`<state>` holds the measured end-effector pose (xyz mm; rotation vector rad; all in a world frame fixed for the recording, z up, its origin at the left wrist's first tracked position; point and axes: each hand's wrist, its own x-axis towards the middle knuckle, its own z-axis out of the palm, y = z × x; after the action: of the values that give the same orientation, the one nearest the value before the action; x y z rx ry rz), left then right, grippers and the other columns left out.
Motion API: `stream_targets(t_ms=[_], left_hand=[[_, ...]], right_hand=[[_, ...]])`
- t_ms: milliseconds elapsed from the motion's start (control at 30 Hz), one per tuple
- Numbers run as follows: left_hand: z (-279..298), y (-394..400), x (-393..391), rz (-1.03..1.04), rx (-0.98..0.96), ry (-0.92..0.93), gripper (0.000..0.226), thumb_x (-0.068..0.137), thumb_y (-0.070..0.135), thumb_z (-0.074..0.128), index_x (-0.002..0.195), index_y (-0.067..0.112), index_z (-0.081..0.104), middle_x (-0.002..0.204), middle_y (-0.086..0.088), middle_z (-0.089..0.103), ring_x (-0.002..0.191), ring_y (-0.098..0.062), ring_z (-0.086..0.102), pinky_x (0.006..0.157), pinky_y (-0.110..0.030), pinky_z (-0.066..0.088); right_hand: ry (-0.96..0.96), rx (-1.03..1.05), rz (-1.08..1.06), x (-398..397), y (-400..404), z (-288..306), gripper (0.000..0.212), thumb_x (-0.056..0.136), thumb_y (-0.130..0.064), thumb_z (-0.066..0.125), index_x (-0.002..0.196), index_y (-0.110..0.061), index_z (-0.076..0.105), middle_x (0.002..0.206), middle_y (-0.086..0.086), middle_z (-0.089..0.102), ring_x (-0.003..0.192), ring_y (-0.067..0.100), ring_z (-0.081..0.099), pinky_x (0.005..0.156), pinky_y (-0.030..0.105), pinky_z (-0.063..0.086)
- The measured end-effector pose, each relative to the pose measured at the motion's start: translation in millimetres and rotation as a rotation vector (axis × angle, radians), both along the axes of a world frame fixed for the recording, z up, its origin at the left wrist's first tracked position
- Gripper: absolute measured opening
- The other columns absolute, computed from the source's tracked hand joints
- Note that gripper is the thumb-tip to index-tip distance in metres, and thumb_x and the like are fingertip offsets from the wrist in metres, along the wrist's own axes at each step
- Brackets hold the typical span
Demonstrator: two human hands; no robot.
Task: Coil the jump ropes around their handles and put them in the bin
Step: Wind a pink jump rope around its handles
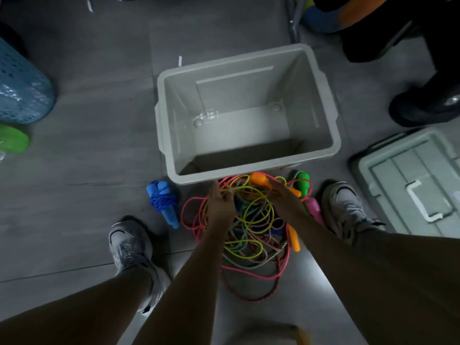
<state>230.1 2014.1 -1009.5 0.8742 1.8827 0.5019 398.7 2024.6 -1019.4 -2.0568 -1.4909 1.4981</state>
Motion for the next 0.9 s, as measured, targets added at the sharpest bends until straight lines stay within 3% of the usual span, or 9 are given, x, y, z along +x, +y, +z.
stream_targets(t_ms=[133, 233, 367, 433, 567, 667, 733, 833, 900], left_hand=[[-25.8, 1.9, -6.7, -0.100, -0.028, 0.074, 0.054, 0.086, 0.052, 0.053, 0.132, 0.023, 0.056, 0.123, -0.016, 0.058, 0.116, -0.030, 0.056, 0.101, -0.039, 0.045], [-26.8, -0.5, -7.8, -0.119, -0.020, 0.064, 0.034, 0.084, 0.040, 0.065, 0.113, 0.021, 0.067, 0.115, -0.013, 0.060, 0.093, -0.018, 0.063, 0.082, -0.018, 0.048], [-21.9, -4.6, -4.3, -0.177, 0.133, 0.103, 0.032, 0.087, 0.023, 0.065, 0.118, 0.018, 0.063, 0.118, -0.004, 0.056, 0.104, -0.013, 0.051, 0.090, -0.019, 0.034], [-17.8, -6.5, -1.3, -0.225, 0.135, 0.091, 0.022, 0.089, 0.031, 0.060, 0.107, 0.021, 0.068, 0.108, -0.008, 0.063, 0.097, -0.017, 0.057, 0.082, -0.023, 0.040], [-14.4, -10.0, 3.2, -0.139, 0.091, 0.150, 0.020, 0.088, 0.041, 0.059, 0.085, 0.021, 0.057, 0.085, -0.003, 0.063, 0.075, -0.019, 0.059, 0.064, -0.028, 0.045], [-8.5, -7.7, 2.6, -0.046, 0.083, 0.164, 0.018, 0.087, 0.039, 0.064, 0.094, 0.025, 0.055, 0.081, 0.006, 0.063, 0.077, -0.015, 0.059, 0.068, -0.028, 0.042], [-8.5, -7.5, -2.2, -0.133, 0.086, 0.207, 0.022, 0.091, 0.040, 0.058, 0.094, 0.020, 0.065, 0.077, 0.006, 0.061, 0.074, -0.014, 0.055, 0.066, -0.026, 0.036], [-4.6, -11.1, -12.3, -0.170, 0.174, 0.290, 0.043, 0.092, 0.042, 0.047, 0.067, 0.010, 0.061, 0.058, -0.004, 0.055, 0.060, -0.022, 0.053, 0.058, -0.030, 0.034], [4.6, -14.2, -14.3, -0.120, 0.206, 0.230, 0.042, 0.090, 0.039, 0.048, 0.059, 0.012, 0.052, 0.051, 0.001, 0.048, 0.052, -0.013, 0.051, 0.056, -0.028, 0.035]], right_hand=[[0.005, 0.062, 0.022, -0.1, 5.7, -9.8, 0.034, 0.093, -0.024, 0.052, 0.122, -0.011, 0.062, 0.129, 0.015, 0.057, 0.123, 0.034, 0.050, 0.104, 0.040, 0.039], [-0.094, -0.017, 0.065, -3.1, 6.5, -11.5, 0.034, 0.094, -0.027, 0.054, 0.125, -0.014, 0.060, 0.136, 0.017, 0.047, 0.131, 0.033, 0.039, 0.108, 0.036, 0.029], [-0.127, -0.007, 0.185, -5.2, 2.8, -22.8, 0.043, 0.084, -0.052, 0.048, 0.107, -0.024, 0.071, 0.125, 0.009, 0.056, 0.123, 0.031, 0.044, 0.103, 0.036, 0.032], [-0.128, 0.025, 0.106, -4.9, 2.3, -22.2, 0.029, 0.087, -0.040, 0.054, 0.106, -0.026, 0.071, 0.123, 0.008, 0.057, 0.118, 0.032, 0.047, 0.098, 0.036, 0.035], [-0.186, 0.171, 0.022, -2.4, 3.0, -21.7, 0.035, 0.088, -0.026, 0.061, 0.122, -0.022, 0.062, 0.130, 0.005, 0.052, 0.118, 0.033, 0.046, 0.097, 0.037, 0.032], [-0.162, 0.182, 0.054, -1.8, 10.1, -22.1, 0.040, 0.092, -0.028, 0.056, 0.131, -0.026, 0.053, 0.136, 0.002, 0.051, 0.121, 0.033, 0.045, 0.101, 0.039, 0.031], [-0.196, 0.186, 0.102, -3.3, 15.3, -21.3, 0.040, 0.094, -0.029, 0.053, 0.134, -0.024, 0.052, 0.138, 0.005, 0.050, 0.124, 0.033, 0.042, 0.102, 0.035, 0.025], [-0.232, 0.156, 0.206, -7.5, 19.3, -17.6, 0.049, 0.091, -0.046, 0.043, 0.137, -0.029, 0.047, 0.140, 0.007, 0.050, 0.128, 0.032, 0.040, 0.104, 0.037, 0.024], [-0.224, 0.075, 0.274, -10.9, 18.2, -14.3, 0.051, 0.091, -0.053, 0.036, 0.140, -0.036, 0.041, 0.141, 0.008, 0.047, 0.130, 0.035, 0.038, 0.106, 0.042, 0.027]])
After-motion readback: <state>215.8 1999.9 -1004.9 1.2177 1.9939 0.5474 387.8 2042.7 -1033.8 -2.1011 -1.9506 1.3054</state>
